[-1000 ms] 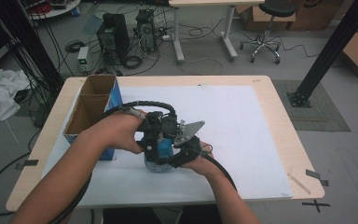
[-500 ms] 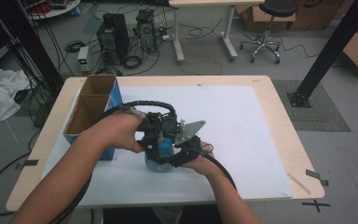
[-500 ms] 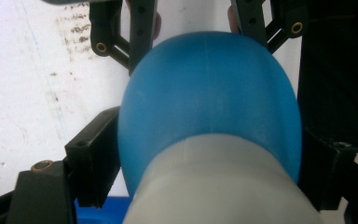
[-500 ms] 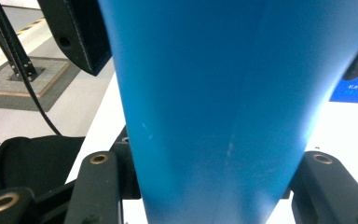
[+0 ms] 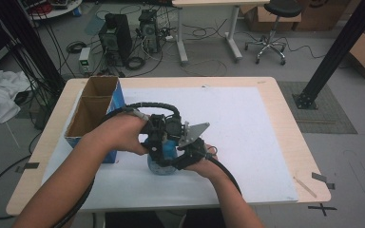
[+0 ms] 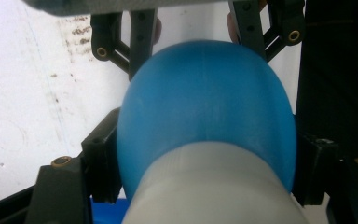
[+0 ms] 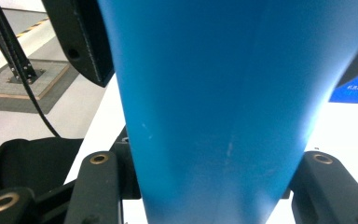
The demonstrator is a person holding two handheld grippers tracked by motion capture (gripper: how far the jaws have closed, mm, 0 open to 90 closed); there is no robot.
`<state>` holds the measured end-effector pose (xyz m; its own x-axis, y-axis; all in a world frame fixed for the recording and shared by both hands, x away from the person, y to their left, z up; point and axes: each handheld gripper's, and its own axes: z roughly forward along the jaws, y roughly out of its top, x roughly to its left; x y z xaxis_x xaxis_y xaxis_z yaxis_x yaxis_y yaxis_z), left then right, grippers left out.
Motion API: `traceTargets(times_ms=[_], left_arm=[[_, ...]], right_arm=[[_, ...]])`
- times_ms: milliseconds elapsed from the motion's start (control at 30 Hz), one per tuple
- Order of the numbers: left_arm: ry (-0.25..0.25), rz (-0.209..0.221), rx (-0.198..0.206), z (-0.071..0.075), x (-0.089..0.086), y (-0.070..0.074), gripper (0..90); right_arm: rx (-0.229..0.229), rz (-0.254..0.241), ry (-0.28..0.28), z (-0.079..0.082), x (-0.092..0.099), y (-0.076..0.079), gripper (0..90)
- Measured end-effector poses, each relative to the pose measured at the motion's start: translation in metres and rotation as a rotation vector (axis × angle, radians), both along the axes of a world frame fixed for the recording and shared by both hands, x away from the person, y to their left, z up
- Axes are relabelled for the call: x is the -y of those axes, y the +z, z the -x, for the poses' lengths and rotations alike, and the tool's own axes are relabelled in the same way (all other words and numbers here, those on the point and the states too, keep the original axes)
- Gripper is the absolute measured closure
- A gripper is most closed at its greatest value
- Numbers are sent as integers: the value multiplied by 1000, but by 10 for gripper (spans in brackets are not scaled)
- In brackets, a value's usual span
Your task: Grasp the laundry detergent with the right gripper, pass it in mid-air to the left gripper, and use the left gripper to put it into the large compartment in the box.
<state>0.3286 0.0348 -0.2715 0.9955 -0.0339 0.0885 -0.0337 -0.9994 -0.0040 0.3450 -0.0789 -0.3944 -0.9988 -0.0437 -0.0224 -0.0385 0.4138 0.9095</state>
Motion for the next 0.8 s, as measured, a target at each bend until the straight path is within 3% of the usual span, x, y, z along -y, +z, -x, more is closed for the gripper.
traceTargets(times_ms=[367,800], left_arm=[[12,-9,11,1,2,-2,364],[19,-26,-2,-1,5,1,380]], right_arm=[[-1,-3,-1,0,-1,-2,460],[13,-13,-4,0,-1,-2,453]])
